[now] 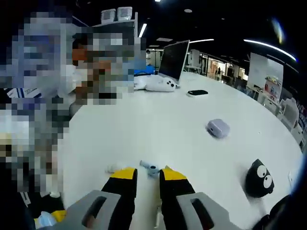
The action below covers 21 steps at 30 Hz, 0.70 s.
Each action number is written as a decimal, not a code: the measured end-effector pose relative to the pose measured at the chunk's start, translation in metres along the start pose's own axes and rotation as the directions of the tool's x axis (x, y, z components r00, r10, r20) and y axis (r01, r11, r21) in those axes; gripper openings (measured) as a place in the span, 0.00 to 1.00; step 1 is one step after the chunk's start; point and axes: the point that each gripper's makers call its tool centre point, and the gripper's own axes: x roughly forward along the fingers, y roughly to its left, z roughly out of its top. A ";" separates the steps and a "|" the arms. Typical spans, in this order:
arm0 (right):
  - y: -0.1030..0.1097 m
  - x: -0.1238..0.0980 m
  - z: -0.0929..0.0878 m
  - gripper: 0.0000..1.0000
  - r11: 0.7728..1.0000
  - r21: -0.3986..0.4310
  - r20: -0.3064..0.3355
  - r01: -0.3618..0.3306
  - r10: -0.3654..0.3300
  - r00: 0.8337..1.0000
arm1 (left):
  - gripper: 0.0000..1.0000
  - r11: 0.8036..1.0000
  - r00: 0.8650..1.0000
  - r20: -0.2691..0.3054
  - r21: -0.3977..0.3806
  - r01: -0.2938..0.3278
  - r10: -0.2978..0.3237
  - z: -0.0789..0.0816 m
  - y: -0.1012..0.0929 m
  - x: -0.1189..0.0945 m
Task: Pick up the earbuds from the table and place the earbuds into the earbud case
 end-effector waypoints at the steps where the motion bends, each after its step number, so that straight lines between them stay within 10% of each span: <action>1: 0.002 -0.001 -0.001 0.18 1.000 0.000 -0.001 -0.002 0.002 1.000 | 0.19 1.000 1.000 0.000 0.000 0.000 0.000 0.000 0.000 0.000; 21: 0.007 -0.007 0.001 0.14 0.993 -0.115 0.027 0.033 -0.030 0.999 | 0.19 1.000 1.000 0.001 -0.001 -0.002 0.002 0.000 0.000 0.001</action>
